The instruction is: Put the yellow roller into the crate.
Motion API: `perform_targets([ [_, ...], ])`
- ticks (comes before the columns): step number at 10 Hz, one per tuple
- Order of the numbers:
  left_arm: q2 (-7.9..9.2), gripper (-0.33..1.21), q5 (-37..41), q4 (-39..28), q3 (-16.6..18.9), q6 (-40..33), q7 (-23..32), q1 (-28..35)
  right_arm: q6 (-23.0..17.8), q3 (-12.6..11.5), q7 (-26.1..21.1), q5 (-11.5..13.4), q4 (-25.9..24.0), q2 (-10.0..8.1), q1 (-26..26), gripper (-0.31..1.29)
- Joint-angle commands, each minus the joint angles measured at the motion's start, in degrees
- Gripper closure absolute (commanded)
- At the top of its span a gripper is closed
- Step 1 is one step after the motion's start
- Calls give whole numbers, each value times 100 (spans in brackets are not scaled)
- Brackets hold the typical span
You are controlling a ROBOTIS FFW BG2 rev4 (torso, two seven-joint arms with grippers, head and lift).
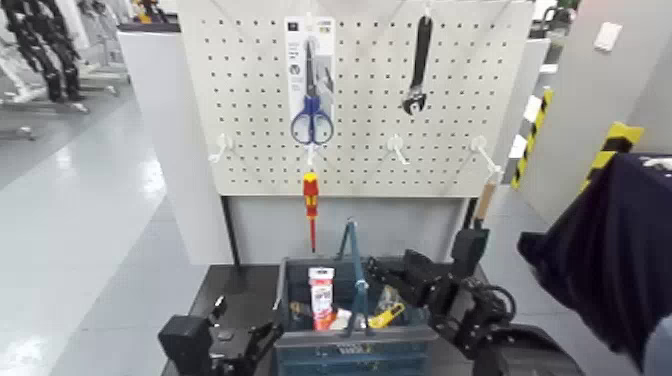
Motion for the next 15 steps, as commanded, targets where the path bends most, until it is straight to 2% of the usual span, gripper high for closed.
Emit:
perform_targets([
  [1, 0, 17, 0, -9, 4, 0, 0, 4, 0, -91, -283, 309, -532, -31, 247, 7],
  [4, 0, 17, 0, -9, 12, 9, 0, 12, 0, -223, -916, 766, -1499, -83, 809, 8],
  [7, 9, 17, 0, -18, 12, 9, 0, 12, -290, -205, -1724, 906, -2246, -110, 1539, 9],
  [10, 35, 17, 0, -26, -5, 26, 0, -5, -527, -302, -2111, 1056, -2738, -118, 2145, 11],
  [11, 53, 17, 0, -35, -14, 26, 0, -5, -606, -390, -2128, 1187, -2826, -75, 2330, 12],
  [13, 62, 17, 0, -35, -23, 26, 0, -14, -729, -469, -2146, 1258, -2949, 5, 2628, 12],
  [15, 79, 17, 0, -35, -40, 35, 0, -23, -1019, -434, -2234, 1390, -2984, 31, 2919, 12],
])
